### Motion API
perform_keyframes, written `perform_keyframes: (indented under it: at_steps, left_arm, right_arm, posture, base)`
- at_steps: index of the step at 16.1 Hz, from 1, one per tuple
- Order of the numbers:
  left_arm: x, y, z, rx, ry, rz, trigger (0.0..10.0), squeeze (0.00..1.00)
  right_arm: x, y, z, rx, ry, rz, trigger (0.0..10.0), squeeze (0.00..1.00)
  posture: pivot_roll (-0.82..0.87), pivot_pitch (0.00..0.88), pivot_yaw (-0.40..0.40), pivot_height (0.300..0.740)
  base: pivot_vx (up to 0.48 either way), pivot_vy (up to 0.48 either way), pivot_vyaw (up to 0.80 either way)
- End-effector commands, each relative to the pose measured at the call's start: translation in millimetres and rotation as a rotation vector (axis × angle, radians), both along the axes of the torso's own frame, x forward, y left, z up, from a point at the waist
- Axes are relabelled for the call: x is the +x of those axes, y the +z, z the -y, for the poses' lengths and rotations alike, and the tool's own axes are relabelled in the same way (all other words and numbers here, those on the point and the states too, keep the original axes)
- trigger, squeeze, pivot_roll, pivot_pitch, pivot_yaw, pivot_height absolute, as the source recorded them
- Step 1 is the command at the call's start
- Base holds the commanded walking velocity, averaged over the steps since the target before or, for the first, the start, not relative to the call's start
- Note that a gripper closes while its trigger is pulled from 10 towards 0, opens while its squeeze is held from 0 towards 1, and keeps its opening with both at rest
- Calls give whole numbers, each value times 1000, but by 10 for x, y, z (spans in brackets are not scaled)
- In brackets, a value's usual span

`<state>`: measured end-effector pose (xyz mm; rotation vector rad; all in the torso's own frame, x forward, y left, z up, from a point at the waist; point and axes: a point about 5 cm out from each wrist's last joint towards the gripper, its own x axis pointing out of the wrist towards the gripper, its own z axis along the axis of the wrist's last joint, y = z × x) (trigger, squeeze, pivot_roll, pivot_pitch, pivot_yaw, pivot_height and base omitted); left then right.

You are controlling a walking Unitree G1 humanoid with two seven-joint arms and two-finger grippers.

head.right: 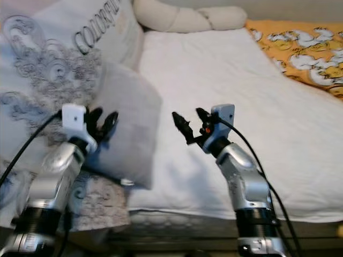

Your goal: Clean up the room

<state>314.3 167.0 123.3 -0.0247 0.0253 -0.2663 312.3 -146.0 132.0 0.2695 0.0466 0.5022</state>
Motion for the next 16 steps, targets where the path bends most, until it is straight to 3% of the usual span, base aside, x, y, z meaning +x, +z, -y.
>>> perform_keyframes:
  at_steps: [1,2,4,8,11,14,16]
  left_arm:
    - [-38,43,41,14,8,3,10000,1000]
    - [-93,31,-8,32,39,-12,10000,1000]
    - [-113,17,-73,73,73,-25,10000,1000]
    - [-147,8,-151,106,126,-52,10000,1000]
    - [-142,11,-165,105,151,-57,10000,1000]
    - [-107,30,-191,29,208,-53,10000,1000]
    - [-98,46,-172,36,237,-14,10000,1000]
  right_arm:
    - [33,-34,96,-26,-86,-25,10000,1000]
    - [52,-157,145,-50,-180,-78,10000,1000]
    - [48,-261,173,-83,-248,-95,10000,1000]
    - [31,-348,134,-100,-249,-128,10000,1000]
    - [41,-387,130,-98,-281,-124,10000,1000]
    - [62,-396,130,-134,-319,-101,10000,1000]
    - [77,-405,158,-145,-335,-96,10000,1000]
  posture:
    - [-17,0,8,740]
    - [0,0,-4,740]
    - [-1,0,0,740]
    - [-1,0,-2,740]
    - [10,0,-9,740]
    - [-1,0,1,740]
    - [13,0,-6,740]
  base:
    - [0,-480,0]
    - [0,-480,0]
    - [0,-480,0]
    - [0,-480,0]
    - [0,-480,0]
    - [0,-480,0]
    - [0,-480,0]
